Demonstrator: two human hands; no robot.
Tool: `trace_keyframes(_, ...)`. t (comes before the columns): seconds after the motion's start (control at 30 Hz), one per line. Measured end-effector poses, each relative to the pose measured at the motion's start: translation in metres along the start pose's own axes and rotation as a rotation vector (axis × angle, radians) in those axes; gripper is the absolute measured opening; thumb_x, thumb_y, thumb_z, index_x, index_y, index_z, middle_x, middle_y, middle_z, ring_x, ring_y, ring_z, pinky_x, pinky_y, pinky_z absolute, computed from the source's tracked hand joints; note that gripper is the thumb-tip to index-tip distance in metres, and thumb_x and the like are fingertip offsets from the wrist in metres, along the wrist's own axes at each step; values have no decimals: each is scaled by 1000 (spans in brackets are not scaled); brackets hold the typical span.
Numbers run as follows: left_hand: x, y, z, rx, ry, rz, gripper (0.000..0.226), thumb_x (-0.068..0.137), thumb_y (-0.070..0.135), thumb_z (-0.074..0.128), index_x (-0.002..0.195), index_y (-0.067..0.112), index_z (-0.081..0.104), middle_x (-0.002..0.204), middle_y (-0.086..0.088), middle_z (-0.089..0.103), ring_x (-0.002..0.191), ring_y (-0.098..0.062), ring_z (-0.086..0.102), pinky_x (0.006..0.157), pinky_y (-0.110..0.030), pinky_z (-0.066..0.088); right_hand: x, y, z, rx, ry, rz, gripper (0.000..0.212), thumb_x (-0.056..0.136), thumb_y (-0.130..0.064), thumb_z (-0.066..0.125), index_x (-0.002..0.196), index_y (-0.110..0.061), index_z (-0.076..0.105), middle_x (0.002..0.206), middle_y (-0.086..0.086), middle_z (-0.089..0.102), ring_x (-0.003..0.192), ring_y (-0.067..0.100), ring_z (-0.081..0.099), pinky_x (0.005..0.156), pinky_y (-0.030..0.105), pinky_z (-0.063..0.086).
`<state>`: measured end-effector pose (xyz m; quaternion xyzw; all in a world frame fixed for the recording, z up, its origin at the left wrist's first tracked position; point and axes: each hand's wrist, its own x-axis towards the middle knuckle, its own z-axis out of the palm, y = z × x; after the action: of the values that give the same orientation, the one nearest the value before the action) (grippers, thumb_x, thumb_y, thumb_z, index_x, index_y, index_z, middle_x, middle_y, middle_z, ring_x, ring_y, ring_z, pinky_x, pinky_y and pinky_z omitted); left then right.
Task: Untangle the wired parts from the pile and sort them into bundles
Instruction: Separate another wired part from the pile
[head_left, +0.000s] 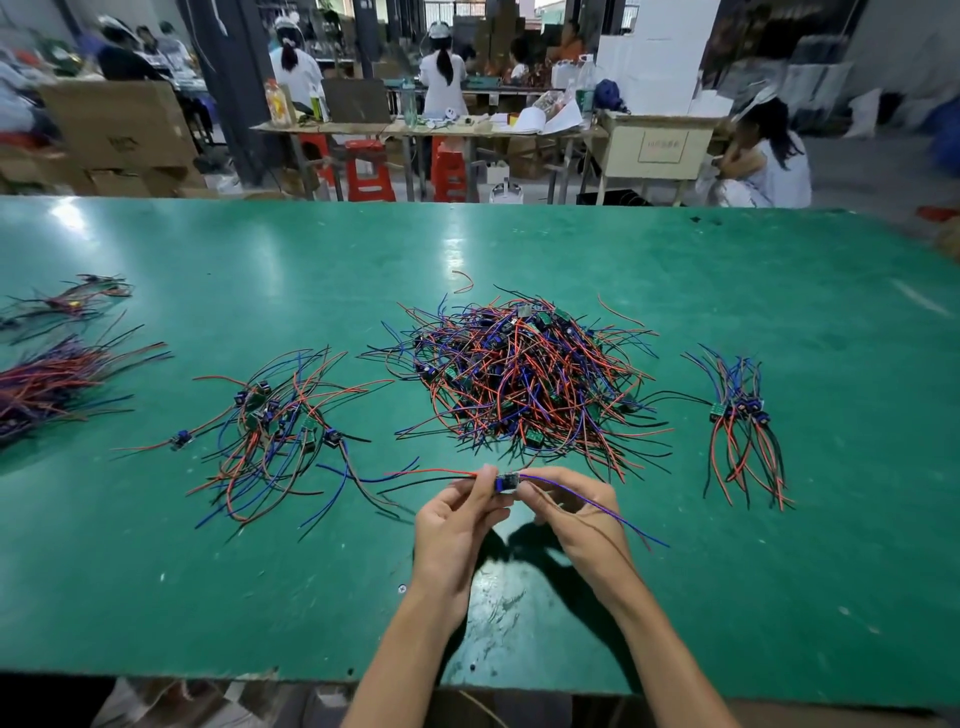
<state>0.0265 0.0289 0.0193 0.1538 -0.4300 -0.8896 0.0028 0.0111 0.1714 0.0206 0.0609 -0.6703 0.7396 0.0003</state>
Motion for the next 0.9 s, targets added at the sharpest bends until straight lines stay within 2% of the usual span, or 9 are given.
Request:
trace_keyframes(0.17,-2,-3,1,32,17,33,19,74,23,79,80,7,75,79,-14,74,71,-19,73,69,-22,59,1,1,-2,57,6,34,21,79,-27,77,97,-16,79,85,4,76,76,11,63,71,23,52)
trace_keyframes(0.27,-5,-4,1,145,-24,81,20,71,28,82,79,9,80,84,-13,76,74,-20,72,71,-23,58,4,2,-2,58,86,2,21,78,-29,75,93,-14,79,77,-1,75,64,6,59,61,17,48)
trace_keyframes(0.37,-11,-4,-3,269,-152,140,26,71,20,84,97,14,80,98,-14,77,85,-20,73,75,-23,57,7,-1,-5,125,136,65,28,76,-38,75,88,-12,77,78,2,76,64,6,60,59,17,44)
trace_keyframes(0.47,-11,-3,-5,283,-210,157,33,80,11,78,112,13,75,110,-12,76,96,-18,73,78,-21,56,9,-11,-17,209,-41,180,30,77,-42,73,89,-16,80,95,-2,75,79,2,61,73,22,43)
trace_keyframes(0.57,-10,1,-3,207,-228,45,33,89,31,66,115,12,73,114,-18,73,89,-20,73,78,-23,58,13,-24,-36,4,-215,175,32,81,-44,72,94,-16,81,110,-8,75,98,2,66,87,19,48)
trace_keyframes(0.63,-10,3,-1,247,-303,-32,41,89,44,64,112,12,75,110,-20,74,85,-22,74,74,-25,59,16,-31,-44,-250,-292,115,23,81,-43,73,84,-22,81,112,-7,74,108,2,65,95,20,46)
trace_keyframes(0.7,-10,3,0,372,-385,-49,39,87,49,71,110,18,78,105,-17,76,85,-25,75,73,-25,59,17,-33,-45,-439,-346,62,14,77,-45,74,76,-32,79,111,-6,68,106,-3,62,90,16,45)
trace_keyframes(0.8,-10,2,3,478,-454,-26,31,90,39,72,114,20,76,104,-17,76,85,-31,75,78,-27,58,16,-25,-39,-424,-284,16,12,75,-43,74,79,-33,78,102,-11,67,107,8,61,83,25,52)
trace_keyframes(0.9,-9,1,1,461,-421,-22,30,90,27,70,118,15,74,106,-17,76,83,-31,75,78,-29,57,6,-15,-27,-322,-200,-34,13,86,-39,66,85,-36,79,101,-23,69,113,10,58,81,21,54)
